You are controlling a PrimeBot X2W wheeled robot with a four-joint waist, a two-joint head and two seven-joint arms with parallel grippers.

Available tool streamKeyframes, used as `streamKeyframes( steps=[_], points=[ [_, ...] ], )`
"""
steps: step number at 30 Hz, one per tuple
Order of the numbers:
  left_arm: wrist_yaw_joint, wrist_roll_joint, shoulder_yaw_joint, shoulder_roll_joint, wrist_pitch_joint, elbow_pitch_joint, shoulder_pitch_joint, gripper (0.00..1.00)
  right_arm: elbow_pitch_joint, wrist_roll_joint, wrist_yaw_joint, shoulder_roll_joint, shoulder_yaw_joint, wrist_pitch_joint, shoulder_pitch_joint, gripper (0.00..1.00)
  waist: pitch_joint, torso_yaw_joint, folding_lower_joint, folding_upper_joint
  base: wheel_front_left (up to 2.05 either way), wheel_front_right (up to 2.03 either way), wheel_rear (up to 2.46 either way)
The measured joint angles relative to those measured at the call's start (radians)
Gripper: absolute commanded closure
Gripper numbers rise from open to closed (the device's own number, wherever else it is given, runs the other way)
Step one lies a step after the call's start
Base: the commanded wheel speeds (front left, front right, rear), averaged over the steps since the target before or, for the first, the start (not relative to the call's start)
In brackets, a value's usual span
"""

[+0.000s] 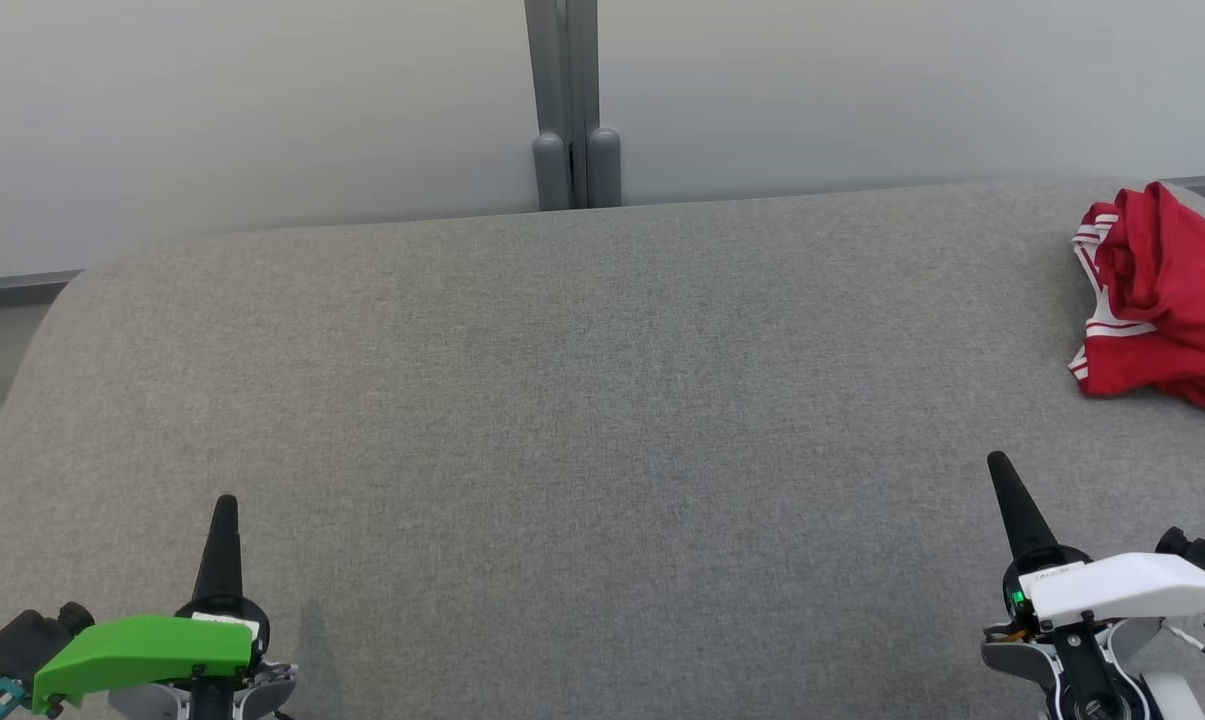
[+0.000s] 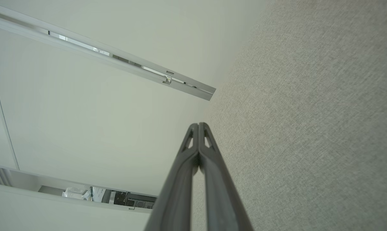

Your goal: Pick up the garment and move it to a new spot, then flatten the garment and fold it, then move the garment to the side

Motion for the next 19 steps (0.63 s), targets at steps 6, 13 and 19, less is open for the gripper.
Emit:
streamKeyframes(
  steps=[6,13,19],
  points=[
    [-0.001,-0.053,0.006,-0.003,0.016,0.001,-0.003,1.00,0.007,0.055,0.000,0.001,-0.005,0.010,-0.010,1.00,0.001,-0.001,0.0000,0.0000,0.00,0.00,0.00],
    [-0.005,-0.113,0.011,-0.006,0.030,0.002,-0.013,1.00,0.016,0.116,0.000,0.001,-0.011,0.020,-0.017,1.00,0.002,-0.002,0.0000,0.0000,0.00,0.00,0.00],
    [-0.009,-0.165,0.016,-0.009,0.045,0.003,-0.017,1.00,0.023,0.165,0.000,0.002,-0.017,0.031,-0.028,1.00,0.003,-0.004,0.0000,0.0000,0.00,0.00,0.00]
  ],
)
